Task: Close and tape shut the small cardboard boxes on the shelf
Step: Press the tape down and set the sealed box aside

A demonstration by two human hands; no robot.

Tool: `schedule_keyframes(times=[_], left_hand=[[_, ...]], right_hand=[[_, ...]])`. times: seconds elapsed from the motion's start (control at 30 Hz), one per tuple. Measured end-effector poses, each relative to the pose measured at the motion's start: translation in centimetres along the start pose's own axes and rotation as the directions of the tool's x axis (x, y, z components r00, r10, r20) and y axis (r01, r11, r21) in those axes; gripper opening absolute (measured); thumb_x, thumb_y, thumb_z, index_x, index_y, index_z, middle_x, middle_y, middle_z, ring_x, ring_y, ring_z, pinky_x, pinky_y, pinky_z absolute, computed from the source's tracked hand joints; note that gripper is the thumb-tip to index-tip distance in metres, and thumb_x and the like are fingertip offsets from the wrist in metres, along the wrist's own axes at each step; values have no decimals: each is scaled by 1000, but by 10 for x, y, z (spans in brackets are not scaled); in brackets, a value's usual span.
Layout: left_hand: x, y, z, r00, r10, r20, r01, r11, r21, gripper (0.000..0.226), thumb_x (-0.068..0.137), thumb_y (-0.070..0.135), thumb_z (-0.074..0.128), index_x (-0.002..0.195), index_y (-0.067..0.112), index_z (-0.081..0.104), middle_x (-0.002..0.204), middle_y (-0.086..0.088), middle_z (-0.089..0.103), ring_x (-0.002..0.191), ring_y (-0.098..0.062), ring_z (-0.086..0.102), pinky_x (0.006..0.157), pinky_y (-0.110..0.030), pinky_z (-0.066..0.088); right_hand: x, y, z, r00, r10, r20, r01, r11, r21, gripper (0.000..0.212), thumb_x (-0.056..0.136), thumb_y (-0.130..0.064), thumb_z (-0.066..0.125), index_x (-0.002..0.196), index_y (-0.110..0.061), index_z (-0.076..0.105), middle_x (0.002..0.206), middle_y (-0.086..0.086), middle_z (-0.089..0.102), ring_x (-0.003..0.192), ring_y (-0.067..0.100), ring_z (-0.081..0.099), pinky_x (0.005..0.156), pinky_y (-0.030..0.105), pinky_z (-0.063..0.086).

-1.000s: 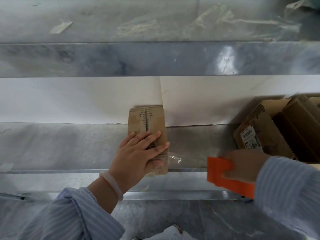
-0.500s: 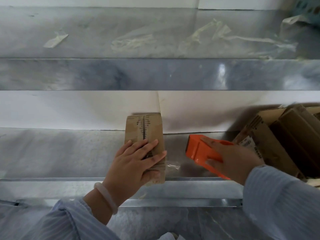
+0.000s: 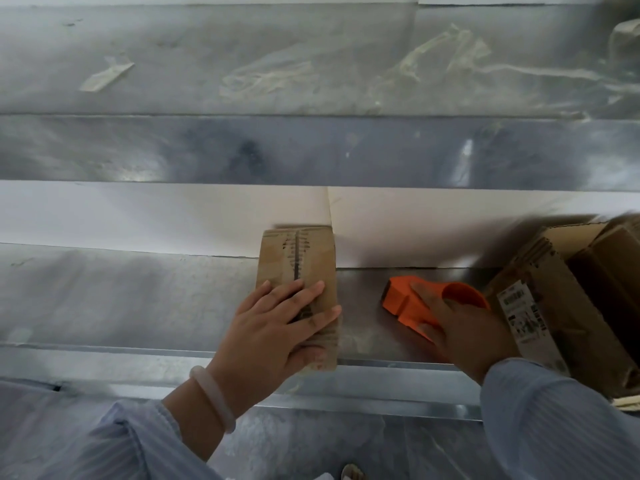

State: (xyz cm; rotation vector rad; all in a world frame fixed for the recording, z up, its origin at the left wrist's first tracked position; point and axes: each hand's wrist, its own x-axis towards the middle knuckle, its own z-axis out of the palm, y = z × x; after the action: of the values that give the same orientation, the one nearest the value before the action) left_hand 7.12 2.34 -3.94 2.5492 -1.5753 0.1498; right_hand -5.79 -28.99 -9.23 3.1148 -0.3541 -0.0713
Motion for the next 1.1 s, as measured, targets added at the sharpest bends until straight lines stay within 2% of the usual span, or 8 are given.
schedule_keyframes(times=[0.2,0.37,0.53,0.63,0.73,0.87,0.97,1.1], left_hand=[[-3,1,-4,999,5,35,-4,1000,-28,65,99,64,24,153,27,31,154,7,40,141,-18,38,114,-48,32],[-3,4,-14,996,-93,12,92,952,-292,61,102,54,16,157,26,16,155,16,33,146,-1,21,121,-39,18],[-3,0,-27,937,-349,-26,174,530,-830,65,96,0,43,137,50,48,127,21,54,118,4,51,95,-19,50],[-6,-1,-29,865,-440,-241,202,744,-636,63,87,-11,54,129,37,48,125,21,48,116,19,42,92,0,38],[-13,-4,-19,768,-583,-263,303,694,-654,40,95,24,60,130,36,45,126,14,49,116,1,45,96,-15,38],[-35,8,-14,614,-730,301,445,5,-896,56,74,49,60,121,19,51,116,-4,63,109,-20,63,89,-33,56],[-47,18,-13,613,-643,459,422,-225,-878,51,78,46,59,115,12,61,105,-2,72,104,-16,68,90,-37,57],[-54,17,-9,611,-612,502,351,-359,-865,51,82,44,58,112,3,65,110,-11,72,110,-20,66,96,-44,54]], right_hand=[[-1,2,-1,986,17,-167,-39,990,-132,62,75,-51,68,126,-19,53,94,7,70,82,26,66,76,40,50],[3,-4,-15,985,93,-145,-117,979,-167,70,53,-47,85,113,-16,63,103,8,67,92,31,64,85,53,48],[-3,-14,-28,973,116,-202,-128,991,-46,63,72,-46,73,127,-19,57,121,7,60,109,30,57,97,51,45],[-11,-45,-47,928,133,-349,-34,961,276,41,86,-31,67,125,-20,60,123,0,60,112,21,56,99,39,45],[-16,-90,-60,963,268,-27,-129,548,827,20,92,-40,59,109,-32,65,105,-17,67,103,4,61,98,36,49],[-20,-131,-55,854,182,488,-461,-172,871,41,82,-51,60,101,-18,72,97,-7,76,104,18,67,99,45,51],[-28,-146,-52,848,135,513,-452,-322,832,55,75,-47,63,112,-6,69,107,4,75,107,20,68,103,44,48],[-32,-154,-48,849,190,493,-397,-387,832,32,94,-28,58,111,-3,68,105,5,75,107,21,68,105,45,47]])
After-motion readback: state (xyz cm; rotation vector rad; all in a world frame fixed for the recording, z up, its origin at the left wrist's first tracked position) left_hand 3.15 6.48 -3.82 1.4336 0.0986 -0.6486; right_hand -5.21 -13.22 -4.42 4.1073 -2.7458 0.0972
